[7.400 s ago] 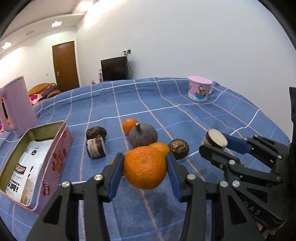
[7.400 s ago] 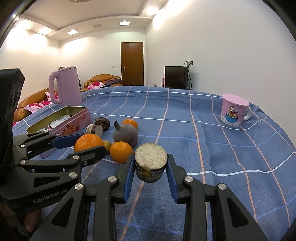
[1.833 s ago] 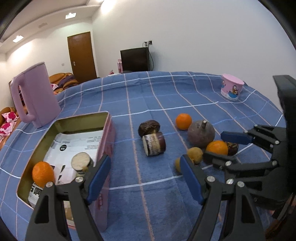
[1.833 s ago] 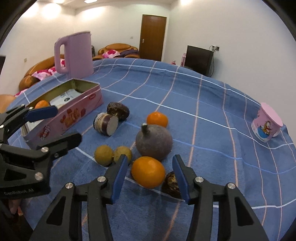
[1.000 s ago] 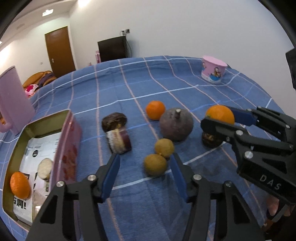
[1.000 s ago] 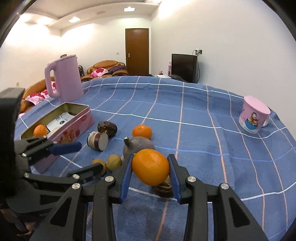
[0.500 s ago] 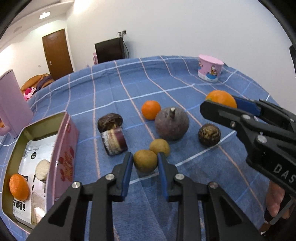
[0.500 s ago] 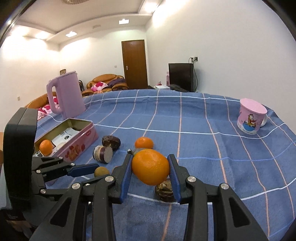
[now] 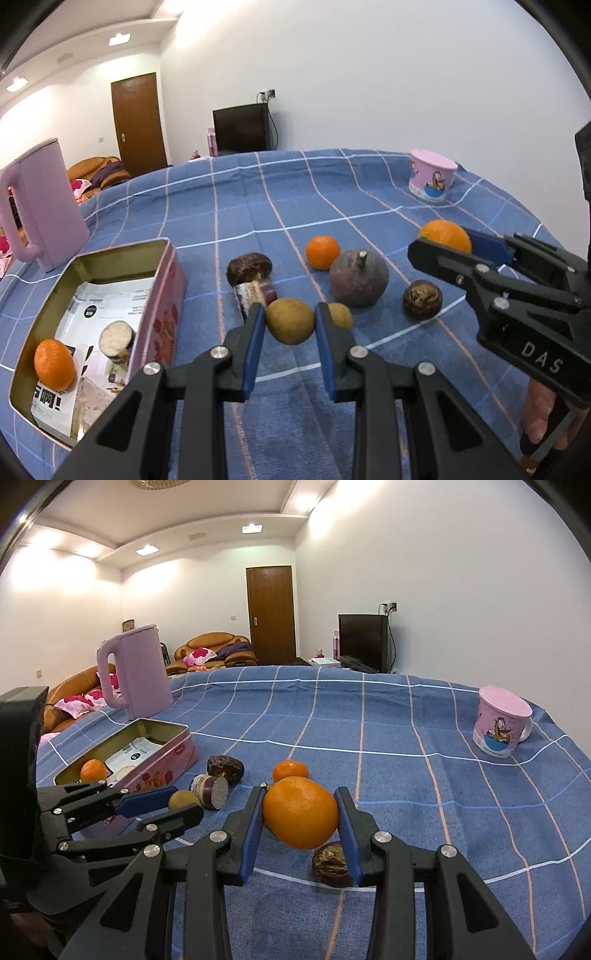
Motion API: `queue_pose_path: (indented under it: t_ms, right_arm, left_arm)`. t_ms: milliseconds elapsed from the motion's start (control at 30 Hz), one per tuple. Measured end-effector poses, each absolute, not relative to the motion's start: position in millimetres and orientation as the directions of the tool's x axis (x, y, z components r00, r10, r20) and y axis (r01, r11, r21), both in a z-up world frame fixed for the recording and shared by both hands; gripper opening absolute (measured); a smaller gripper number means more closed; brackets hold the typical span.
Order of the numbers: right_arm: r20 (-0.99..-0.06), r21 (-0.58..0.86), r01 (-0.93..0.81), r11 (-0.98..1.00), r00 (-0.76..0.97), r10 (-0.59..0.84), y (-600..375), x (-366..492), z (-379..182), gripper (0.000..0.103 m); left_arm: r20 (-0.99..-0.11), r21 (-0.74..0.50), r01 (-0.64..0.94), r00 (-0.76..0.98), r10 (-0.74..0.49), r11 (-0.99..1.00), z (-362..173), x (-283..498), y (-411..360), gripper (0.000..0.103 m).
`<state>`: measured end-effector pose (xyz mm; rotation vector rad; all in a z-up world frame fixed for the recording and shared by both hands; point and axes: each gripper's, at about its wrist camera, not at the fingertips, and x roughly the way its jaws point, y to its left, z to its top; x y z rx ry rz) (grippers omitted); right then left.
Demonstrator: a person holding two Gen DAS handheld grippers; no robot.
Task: Organize fruits
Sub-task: 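Close the left gripper on the small yellow-green round fruit, then lift and carry the orange and yellow fruit over the tin tray with both grippers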
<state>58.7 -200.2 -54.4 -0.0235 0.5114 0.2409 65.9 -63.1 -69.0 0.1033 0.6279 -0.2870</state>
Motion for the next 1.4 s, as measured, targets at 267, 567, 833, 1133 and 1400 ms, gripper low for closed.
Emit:
queue_pose_path:
  t_ms: [267,567,833,1133,1400]
  right_arm:
    - [-0.464,0.036,-0.237,0.971,0.856,0.226,-201.9,54.7,-52.4,0.040]
    - [-0.440,0.030,-0.237,0.971,0.869,0.226,-202.8,49.5,-50.3,0.040]
    - [-0.428,0.028,-0.239,0.971,0.874,0.228,-203.2,47.7,-49.7,0.040]
    - [-0.405,0.021,-0.239,0.971,0.886,0.227,-202.9,42.5,-47.6,0.040]
    - [-0.389,0.016,-0.239,0.971,0.893,0.226,-202.4,39.7,-46.2,0.040]
  left_arm:
    - [-0.560,0.000,0.272,0.797,-0.225,0.962,-64.8,62.3,-57.3,0.029]
    - [-0.531,-0.009,0.252,0.818,-0.219,0.968,-62.3,57.4,-52.4,0.029]
    - [-0.509,-0.021,0.245,0.832,-0.221,0.969,-60.0,54.9,-49.5,0.029]
    - [-0.482,-0.033,0.234,0.848,-0.220,0.972,-57.9,50.3,-44.2,0.029]
    - [-0.451,-0.029,0.224,0.867,-0.212,0.974,-55.4,43.8,-41.9,0.029]
